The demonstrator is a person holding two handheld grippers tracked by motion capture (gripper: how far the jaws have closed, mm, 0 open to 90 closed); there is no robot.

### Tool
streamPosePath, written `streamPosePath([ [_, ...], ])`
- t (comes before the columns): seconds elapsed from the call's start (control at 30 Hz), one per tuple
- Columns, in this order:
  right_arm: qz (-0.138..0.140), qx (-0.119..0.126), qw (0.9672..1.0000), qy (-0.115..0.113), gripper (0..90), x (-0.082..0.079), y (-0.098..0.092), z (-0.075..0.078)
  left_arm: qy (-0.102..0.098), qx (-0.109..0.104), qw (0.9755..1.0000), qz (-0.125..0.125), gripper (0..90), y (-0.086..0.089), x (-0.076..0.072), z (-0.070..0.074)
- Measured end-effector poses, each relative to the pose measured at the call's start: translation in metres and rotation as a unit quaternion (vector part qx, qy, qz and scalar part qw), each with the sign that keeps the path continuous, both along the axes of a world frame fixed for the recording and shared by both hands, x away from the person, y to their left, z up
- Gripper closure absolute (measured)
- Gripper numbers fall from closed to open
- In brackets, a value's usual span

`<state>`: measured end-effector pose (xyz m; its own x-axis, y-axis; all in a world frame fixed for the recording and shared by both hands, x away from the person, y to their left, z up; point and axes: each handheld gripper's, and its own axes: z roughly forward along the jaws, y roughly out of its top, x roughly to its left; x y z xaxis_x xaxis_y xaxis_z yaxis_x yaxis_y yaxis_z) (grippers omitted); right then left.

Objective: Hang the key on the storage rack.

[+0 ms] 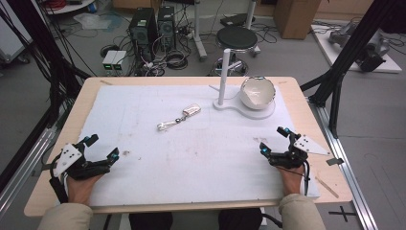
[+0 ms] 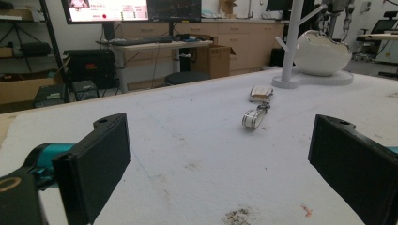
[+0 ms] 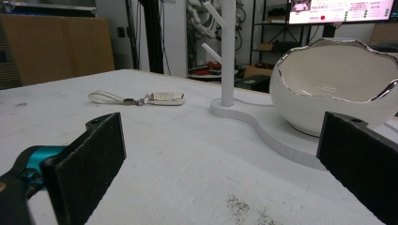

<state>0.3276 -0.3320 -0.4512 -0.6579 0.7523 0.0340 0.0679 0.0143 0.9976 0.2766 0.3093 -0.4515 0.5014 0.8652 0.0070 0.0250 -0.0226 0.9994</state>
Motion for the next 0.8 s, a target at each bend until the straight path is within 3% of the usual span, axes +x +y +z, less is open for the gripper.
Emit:
streamPosePath([
  [0.4,0.001,0.002,1.0,-0.002,0.7,0.0,-0.001,0.0,0.01,0.006,0.9999,0.002,6.5,-0.002,0.002,0.001],
  [0.53,0.0,-0.003,1.0,-0.008,0.7,0.0,-0.001,0.0,0.027,0.023,0.9994,-0.004,6.4,-0.002,0.006,0.004],
  [0.6,0.0,-0.003,1.0,-0.007,0.7,0.0,-0.001,0.0,0.031,0.044,0.9985,-0.008,6.3,-0.003,0.009,0.01],
  [0.67,0.0,-0.003,1.0,-0.008,0.7,0.0,-0.001,0.0,0.036,0.051,0.9979,-0.018,6.3,-0.004,0.015,0.02],
  [0.7,0.001,-0.001,1.0,-0.003,0.7,0.0,0.0,0.0,0.036,0.063,0.997,-0.028,6.3,-0.007,0.021,0.031],
  [0.73,0.0,-0.003,1.0,-0.008,0.7,0.0,-0.001,0.0,0.036,0.063,0.997,-0.028,6.3,-0.007,0.021,0.031],
  [0.77,0.0,-0.003,1.0,-0.008,0.7,0.0,-0.001,0.0,0.041,0.077,0.9954,-0.04,6.3,-0.011,0.029,0.043],
  [0.8,0.0,-0.003,1.0,-0.008,0.7,0.0,-0.001,0.0,0.041,0.077,0.9954,-0.04,6.2,-0.011,0.029,0.043],
])
